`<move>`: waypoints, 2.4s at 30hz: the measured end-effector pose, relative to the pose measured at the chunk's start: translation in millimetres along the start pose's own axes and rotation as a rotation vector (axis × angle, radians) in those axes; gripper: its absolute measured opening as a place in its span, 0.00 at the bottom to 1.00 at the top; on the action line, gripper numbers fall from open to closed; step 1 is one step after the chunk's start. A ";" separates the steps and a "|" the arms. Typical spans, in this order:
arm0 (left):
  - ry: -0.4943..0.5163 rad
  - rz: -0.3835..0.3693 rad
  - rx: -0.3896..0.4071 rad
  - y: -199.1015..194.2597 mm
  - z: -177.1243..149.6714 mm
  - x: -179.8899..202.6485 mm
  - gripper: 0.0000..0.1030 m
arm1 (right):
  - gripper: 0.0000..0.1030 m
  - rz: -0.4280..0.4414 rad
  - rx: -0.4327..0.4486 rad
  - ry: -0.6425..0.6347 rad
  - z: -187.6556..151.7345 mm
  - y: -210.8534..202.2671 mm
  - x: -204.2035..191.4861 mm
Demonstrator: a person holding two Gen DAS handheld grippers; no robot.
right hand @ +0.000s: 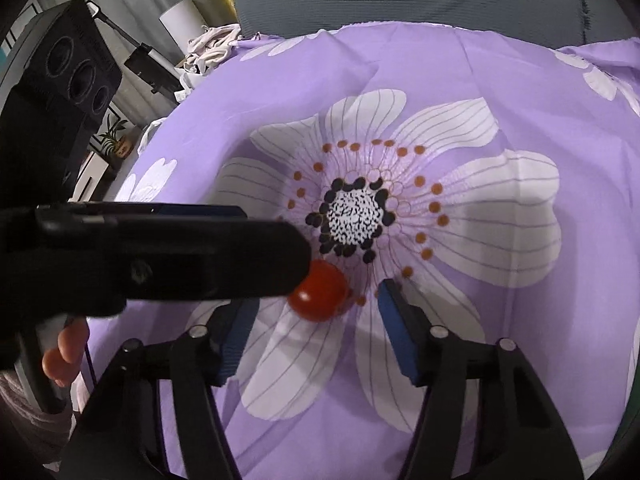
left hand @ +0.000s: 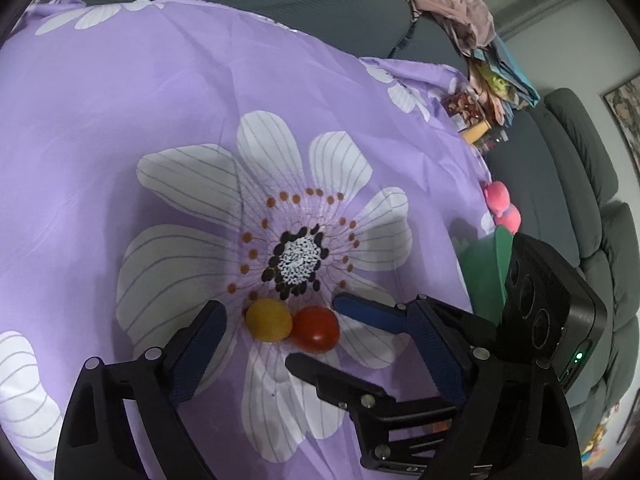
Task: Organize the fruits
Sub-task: 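Close the right tool on the red tomato while the left tool grasps the yellow fruit, then carry the tomato and yellow fruit with both tools over the green bowl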
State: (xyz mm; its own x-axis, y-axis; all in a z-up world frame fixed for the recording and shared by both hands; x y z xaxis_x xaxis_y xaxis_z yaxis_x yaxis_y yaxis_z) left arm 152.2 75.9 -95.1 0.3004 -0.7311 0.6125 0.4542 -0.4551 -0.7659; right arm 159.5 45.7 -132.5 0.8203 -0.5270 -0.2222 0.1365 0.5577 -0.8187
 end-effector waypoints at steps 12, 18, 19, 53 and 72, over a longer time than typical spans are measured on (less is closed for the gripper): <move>0.007 0.058 -0.019 14.5 -2.2 -0.7 0.77 | 0.31 -0.046 0.009 0.023 -10.4 -13.6 18.0; 0.059 0.142 -0.008 24.3 -3.1 1.3 0.70 | 0.32 -0.053 0.048 0.054 -15.4 -37.4 26.5; 0.074 0.158 -0.009 26.5 -4.2 1.5 0.65 | 0.32 -0.050 0.051 0.060 -16.6 -39.5 27.3; 0.196 0.148 0.050 2.8 -28.8 45.2 0.27 | 0.32 -0.090 0.192 0.095 -43.2 -112.9 29.8; 0.370 0.002 0.018 14.9 -55.5 162.3 0.27 | 0.32 -0.237 0.316 0.155 -69.1 -187.0 66.9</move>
State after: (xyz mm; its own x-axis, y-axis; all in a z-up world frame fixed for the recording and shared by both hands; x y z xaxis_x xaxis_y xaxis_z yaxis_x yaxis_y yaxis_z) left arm 161.1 -77.8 -17.9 -0.0211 -0.8681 0.4960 0.4697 -0.4466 -0.7615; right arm 150.5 -138.1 -30.8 0.6557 -0.7412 -0.1438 0.4951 0.5660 -0.6592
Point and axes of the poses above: each gripper's, at about its wrist camera, not at the fingertips, and y roughly the way its jaws point, x to its right, z to its top, the point moved 8 cm from there along y, roughly the way its jaws point, and after that the axes turned 11 degrees about -y, right-handed, at the moved point
